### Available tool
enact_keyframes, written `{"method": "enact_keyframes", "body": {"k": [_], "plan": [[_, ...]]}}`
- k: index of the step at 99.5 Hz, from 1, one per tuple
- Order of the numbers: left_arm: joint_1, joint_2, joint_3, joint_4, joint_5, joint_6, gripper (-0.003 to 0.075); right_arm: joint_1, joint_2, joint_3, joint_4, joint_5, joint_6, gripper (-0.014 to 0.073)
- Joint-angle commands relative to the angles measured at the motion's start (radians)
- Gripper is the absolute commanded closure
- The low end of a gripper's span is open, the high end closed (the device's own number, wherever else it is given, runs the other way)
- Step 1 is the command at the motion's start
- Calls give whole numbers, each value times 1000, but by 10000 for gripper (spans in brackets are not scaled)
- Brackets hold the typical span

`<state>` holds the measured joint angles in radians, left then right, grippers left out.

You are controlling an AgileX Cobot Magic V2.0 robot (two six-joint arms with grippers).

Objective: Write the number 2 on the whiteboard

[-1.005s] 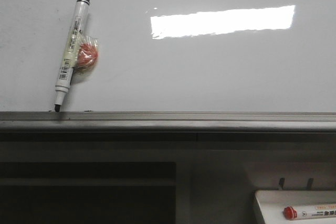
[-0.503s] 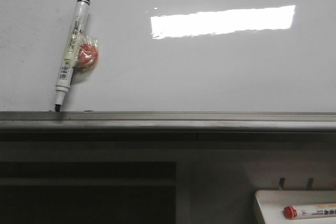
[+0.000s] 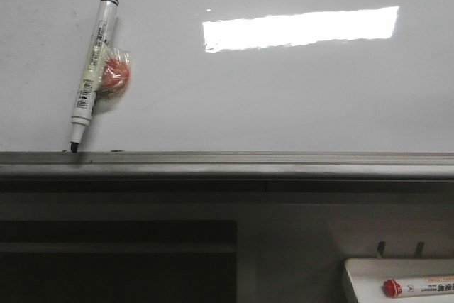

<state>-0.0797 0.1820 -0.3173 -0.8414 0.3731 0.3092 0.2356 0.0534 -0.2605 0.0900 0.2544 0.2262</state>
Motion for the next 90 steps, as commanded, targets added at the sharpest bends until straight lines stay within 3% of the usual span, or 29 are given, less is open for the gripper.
{"method": "enact_keyframes", "body": {"k": [1,11,19,25,35,62,90], "plan": [[1,159,-175,251,157,3,693,-8,85,-107,-68,-6,-7,559],[-5,326,-299,365,268,5,515,-8,172,-171,-70,5,-7,431],[-40,428,-366,350,275,5,354,-8,235,-204,-70,5,-7,349],[-84,493,-404,297,279,49,296,-8,268,-220,-67,7,-7,310],[-169,570,-433,187,280,182,322,-8,292,-224,-67,7,-7,298],[-415,773,-435,187,104,177,353,-8,296,-224,-60,12,-7,298],[-468,986,-435,187,-16,152,353,-8,296,-224,-60,62,-7,298]]}}
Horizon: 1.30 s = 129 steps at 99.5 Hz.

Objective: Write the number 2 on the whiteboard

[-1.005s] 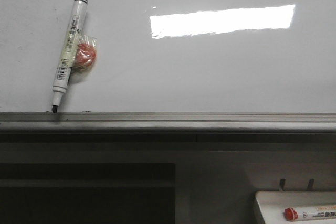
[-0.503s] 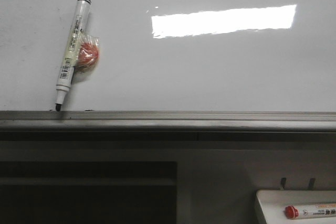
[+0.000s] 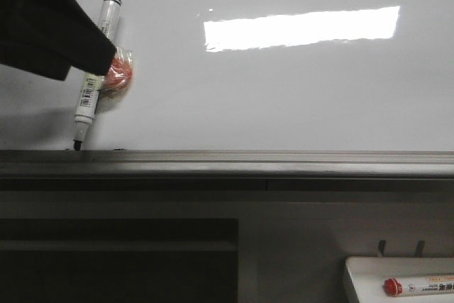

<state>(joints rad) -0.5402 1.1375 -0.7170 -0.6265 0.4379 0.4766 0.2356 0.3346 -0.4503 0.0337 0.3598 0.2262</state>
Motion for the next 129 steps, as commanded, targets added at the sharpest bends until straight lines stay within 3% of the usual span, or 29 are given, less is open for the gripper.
{"method": "enact_keyframes", "body": {"k": [1,15,21,26,36,49,66,80,92,109,129], "plan": [[-7,35,-35,-28,-84,-15,353,-8,15,-34,-4,-40,-7,298],[-7,112,-35,-28,-114,-15,358,-8,15,-34,-1,-8,-7,298],[-7,135,-35,-28,-114,-15,399,-8,15,-34,15,-4,-7,298],[-7,144,-35,-28,-107,-15,482,-8,15,-34,33,-4,-7,298],[-7,131,-35,-25,-86,-15,740,-2,15,-36,66,-6,-14,298],[-26,70,-44,-17,-39,43,741,49,25,-82,205,-8,-226,298],[-142,-51,-108,18,142,461,741,183,128,-230,454,45,-652,298],[-275,-126,-140,123,183,716,741,326,296,-363,467,143,-782,298],[-339,-158,-140,187,105,731,741,460,453,-402,467,136,-897,297],[-339,-166,-140,159,94,724,741,606,613,-402,439,84,-918,290],[-339,-166,-140,111,98,724,741,658,682,-402,435,23,-918,183]]}}
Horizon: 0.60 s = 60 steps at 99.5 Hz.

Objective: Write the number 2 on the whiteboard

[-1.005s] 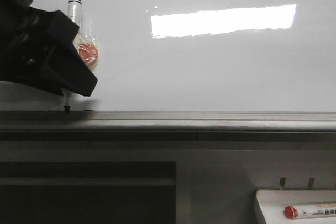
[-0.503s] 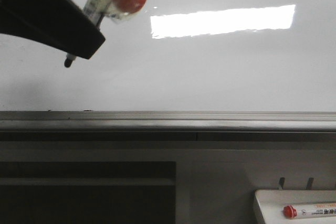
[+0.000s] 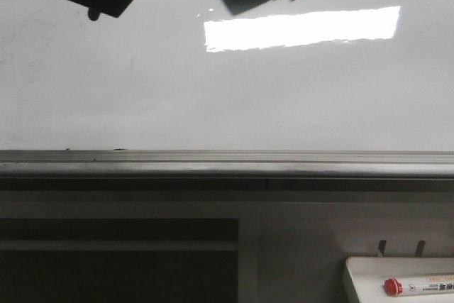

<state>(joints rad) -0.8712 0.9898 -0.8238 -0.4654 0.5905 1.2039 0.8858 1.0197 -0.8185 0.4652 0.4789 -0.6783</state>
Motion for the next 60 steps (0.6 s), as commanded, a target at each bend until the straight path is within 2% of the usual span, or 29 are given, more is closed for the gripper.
{"method": "enact_keyframes", "body": {"k": [1,60], "plan": [[-8,-19,-33,-50,-54,-3,741,8,-3,-34,4,-99,-13,182],[-6,30,-31,-50,-62,-3,741,8,-125,-52,113,-117,-13,179]]}}
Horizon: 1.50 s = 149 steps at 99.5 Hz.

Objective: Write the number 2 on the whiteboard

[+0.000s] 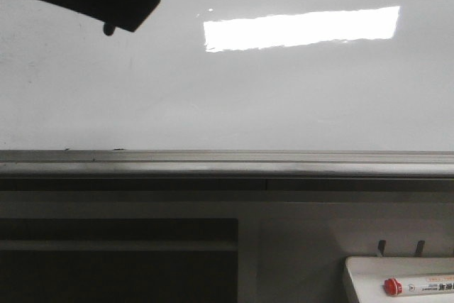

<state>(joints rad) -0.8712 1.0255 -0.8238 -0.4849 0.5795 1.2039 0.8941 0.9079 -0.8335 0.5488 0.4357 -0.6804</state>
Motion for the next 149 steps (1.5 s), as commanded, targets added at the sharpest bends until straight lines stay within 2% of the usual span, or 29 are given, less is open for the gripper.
{"method": "enact_keyframes", "body": {"k": [1,15,27,36,47,61,70,75,80,87,94,105,112,127,134,146,149], "plan": [[-6,-6,-31,-30,-51,-3,741,-1,-11,-37,29,-74,-11,179],[-6,-6,-31,-67,-89,-3,741,-1,20,-37,86,-76,-11,200],[-6,-6,-31,-111,-122,-3,741,-1,51,-37,167,-72,-11,282],[-6,-6,-31,-143,-122,-3,741,-1,59,-37,191,-70,-11,424],[-6,-6,-31,-186,-122,-3,741,-1,59,-37,191,-77,-11,676],[-6,-6,-31,-245,-145,-3,726,-1,59,-37,192,-78,-12,665],[-6,-17,-33,-295,-159,-37,608,-1,59,-37,192,-89,-22,665],[-6,-33,-37,-321,-181,-66,496,-1,59,-37,192,-106,-32,665],[-6,-59,-47,-329,-200,-105,343,-1,57,-37,192,-128,-37,665],[-6,-106,-48,-329,-233,-164,189,-1,56,-37,192,-167,-52,665],[5,-160,-48,-324,-235,-167,133,-1,56,-37,192,-212,-71,665],[39,-256,-48,-307,-210,-169,155,-1,56,-37,192,-299,-107,665],[67,-334,-45,-300,-209,-170,204,-1,60,-37,190,-358,-161,665],[150,-496,-41,-244,-208,-256,392,-1,107,-37,188,-495,-263,665],[198,-555,-41,-151,-189,-338,501,-1,144,-37,187,-568,-278,665],[269,-631,-41,24,-91,-486,743,-1,228,-37,169,-660,-280,666],[284,-641,-39,55,-61,-521,739,-1,248,-37,148,-672,-280,666]]}}
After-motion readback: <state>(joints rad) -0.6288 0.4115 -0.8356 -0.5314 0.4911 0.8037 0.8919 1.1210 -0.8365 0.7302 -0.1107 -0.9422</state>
